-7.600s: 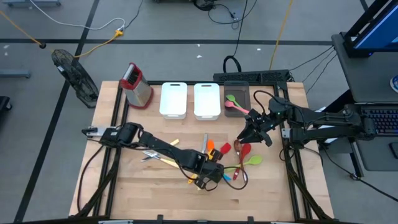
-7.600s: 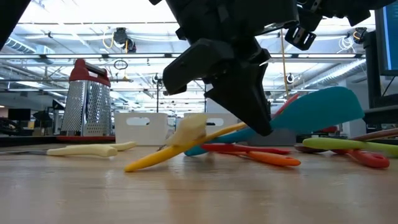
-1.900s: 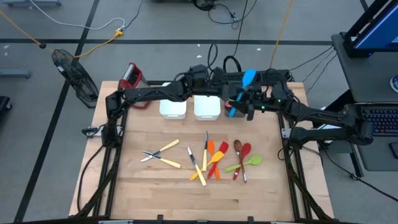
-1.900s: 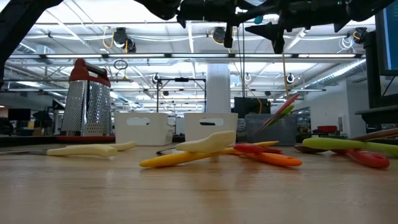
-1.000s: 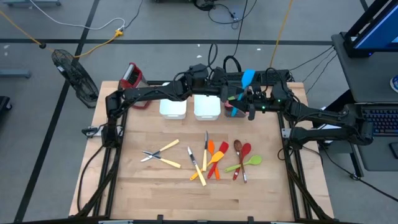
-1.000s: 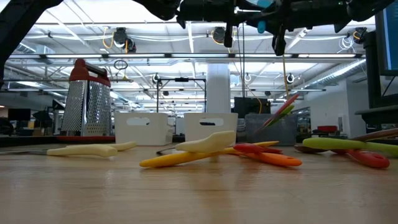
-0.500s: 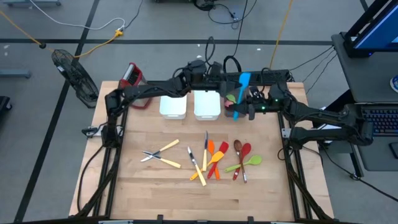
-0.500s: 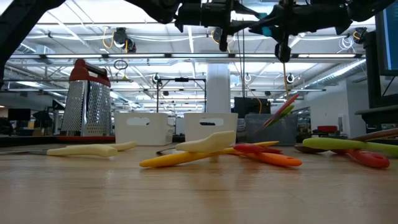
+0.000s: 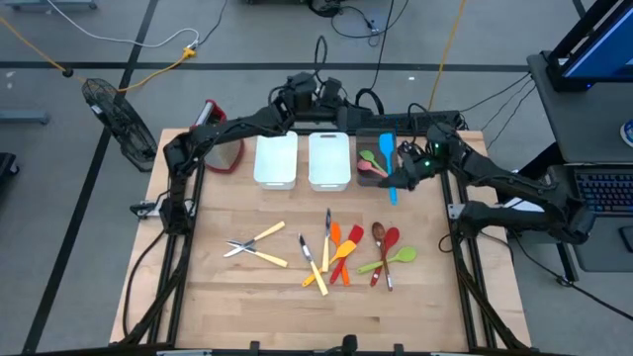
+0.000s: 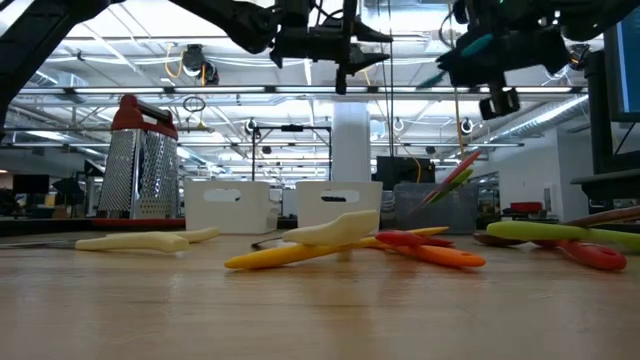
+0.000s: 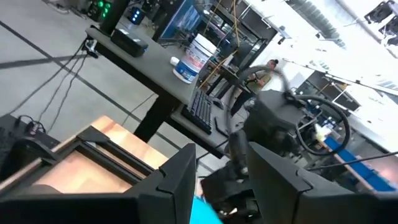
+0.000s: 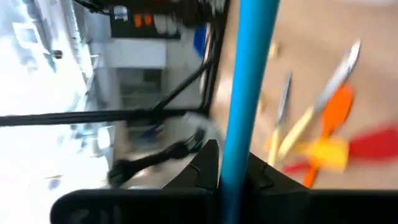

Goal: Pick & Place Kitchen Items
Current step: Put the blue spatula into the black bin

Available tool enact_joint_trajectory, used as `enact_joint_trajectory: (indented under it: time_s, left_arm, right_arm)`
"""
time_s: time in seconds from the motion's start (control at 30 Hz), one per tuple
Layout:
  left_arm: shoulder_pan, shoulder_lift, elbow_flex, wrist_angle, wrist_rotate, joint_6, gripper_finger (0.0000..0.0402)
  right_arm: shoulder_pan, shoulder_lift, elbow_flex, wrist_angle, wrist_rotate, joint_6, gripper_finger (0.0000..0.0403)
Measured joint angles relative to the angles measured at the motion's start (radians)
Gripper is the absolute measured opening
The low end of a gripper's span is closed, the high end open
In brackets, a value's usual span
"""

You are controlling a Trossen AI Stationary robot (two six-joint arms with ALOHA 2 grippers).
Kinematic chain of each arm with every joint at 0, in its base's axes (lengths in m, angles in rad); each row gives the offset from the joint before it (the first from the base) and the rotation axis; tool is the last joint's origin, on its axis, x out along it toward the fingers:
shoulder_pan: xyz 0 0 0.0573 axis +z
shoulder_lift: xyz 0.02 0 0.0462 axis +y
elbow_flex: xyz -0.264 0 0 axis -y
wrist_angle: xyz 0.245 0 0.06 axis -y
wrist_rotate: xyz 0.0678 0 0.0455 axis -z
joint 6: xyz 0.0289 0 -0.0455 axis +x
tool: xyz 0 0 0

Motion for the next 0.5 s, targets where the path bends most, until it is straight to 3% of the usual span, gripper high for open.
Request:
enact_joint_trajectory:
  time_s: [0.1, 0.3, 0.5]
  left_arm:
    - [-0.001, 0.000, 0.000, -0.017, 0.003, 0.019, 0.0147]
    - [-0.025, 0.000, 0.000, -0.109, 0.003, 0.093, 0.0147]
    - [-0.053, 0.000, 0.000, -0.187, 0.003, 0.151, 0.0147]
  right_arm:
    - [-0.062, 0.037, 0.000, -0.003, -0.154, 0.126, 0.0011]
    - [-0.180, 0.129, 0.000, -0.049, -0.175, 0.147, 0.0011]
    - [-0.202, 0.201, 0.000, -0.003, -0.184, 0.127, 0.0011]
